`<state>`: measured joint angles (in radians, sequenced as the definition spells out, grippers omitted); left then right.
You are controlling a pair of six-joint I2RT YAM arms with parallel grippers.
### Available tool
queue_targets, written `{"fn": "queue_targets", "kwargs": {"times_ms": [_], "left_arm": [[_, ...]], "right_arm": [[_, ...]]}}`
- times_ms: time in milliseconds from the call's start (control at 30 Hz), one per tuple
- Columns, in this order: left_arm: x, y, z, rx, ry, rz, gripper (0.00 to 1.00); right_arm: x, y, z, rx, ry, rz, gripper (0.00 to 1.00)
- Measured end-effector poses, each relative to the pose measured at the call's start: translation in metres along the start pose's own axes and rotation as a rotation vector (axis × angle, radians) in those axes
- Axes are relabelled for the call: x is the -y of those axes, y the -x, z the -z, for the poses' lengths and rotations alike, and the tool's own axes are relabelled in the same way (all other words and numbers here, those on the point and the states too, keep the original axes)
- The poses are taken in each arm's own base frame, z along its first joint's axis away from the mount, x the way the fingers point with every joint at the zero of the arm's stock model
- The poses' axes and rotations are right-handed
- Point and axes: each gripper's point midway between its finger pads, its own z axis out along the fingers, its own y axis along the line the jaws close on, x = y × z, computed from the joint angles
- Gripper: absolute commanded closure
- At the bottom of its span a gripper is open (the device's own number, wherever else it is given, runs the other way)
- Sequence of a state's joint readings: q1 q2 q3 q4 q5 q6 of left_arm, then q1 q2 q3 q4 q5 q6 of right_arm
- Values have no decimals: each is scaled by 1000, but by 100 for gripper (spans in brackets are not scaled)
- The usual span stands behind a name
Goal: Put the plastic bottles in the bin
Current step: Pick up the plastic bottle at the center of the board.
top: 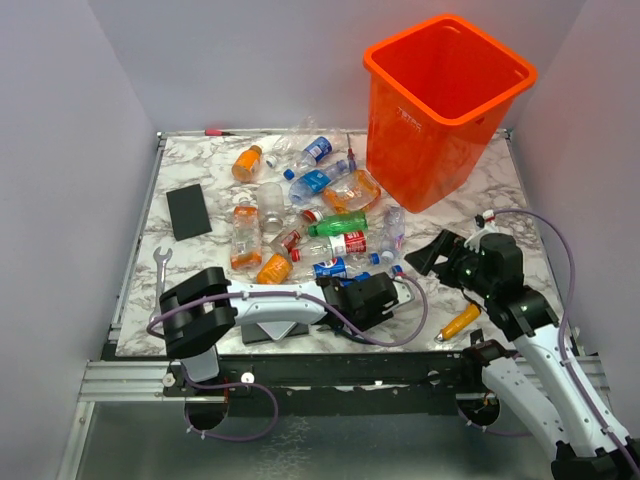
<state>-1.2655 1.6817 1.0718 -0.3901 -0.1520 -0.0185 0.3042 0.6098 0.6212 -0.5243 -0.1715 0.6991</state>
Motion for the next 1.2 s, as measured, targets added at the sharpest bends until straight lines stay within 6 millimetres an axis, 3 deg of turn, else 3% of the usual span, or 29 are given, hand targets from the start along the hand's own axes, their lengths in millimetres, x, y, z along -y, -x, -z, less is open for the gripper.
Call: {"fn": "queue_targets", "kwargs": {"times_ms": [233, 400, 533, 667, 767, 833, 933, 1067, 1133, 1200], "left_arm": [[-4, -7, -8, -30, 27, -10, 73], [-11, 4, 4, 15, 61, -3, 83], [-27, 36, 43, 155, 110, -17, 86], [-49, 67, 103, 353, 185, -78, 86], [-63, 66, 134, 449, 242, -181, 89], [-70, 51, 145, 482, 284, -283, 96], [-83, 25, 148, 486, 377, -483, 99], [-98, 5, 146, 452, 527, -786, 100], [-104, 6, 148, 422, 583, -890, 100], [-109, 20, 158, 418, 653, -992, 100]], "right_arm": [[-7, 7, 5, 23, 16, 5, 9], [-19, 20, 16, 45, 31, 15, 8], [-47, 49, 35, 95, 71, 67, 7], [-83, 85, 60, 158, 134, 158, 5], [-103, 97, 71, 161, 185, 233, 5], [-109, 95, 72, 135, 213, 260, 5], [-116, 82, 67, 52, 269, 274, 5], [-132, 58, 62, -92, 395, 273, 6], [-135, 46, 59, -164, 446, 273, 7], [-136, 32, 55, -244, 493, 270, 7]]}}
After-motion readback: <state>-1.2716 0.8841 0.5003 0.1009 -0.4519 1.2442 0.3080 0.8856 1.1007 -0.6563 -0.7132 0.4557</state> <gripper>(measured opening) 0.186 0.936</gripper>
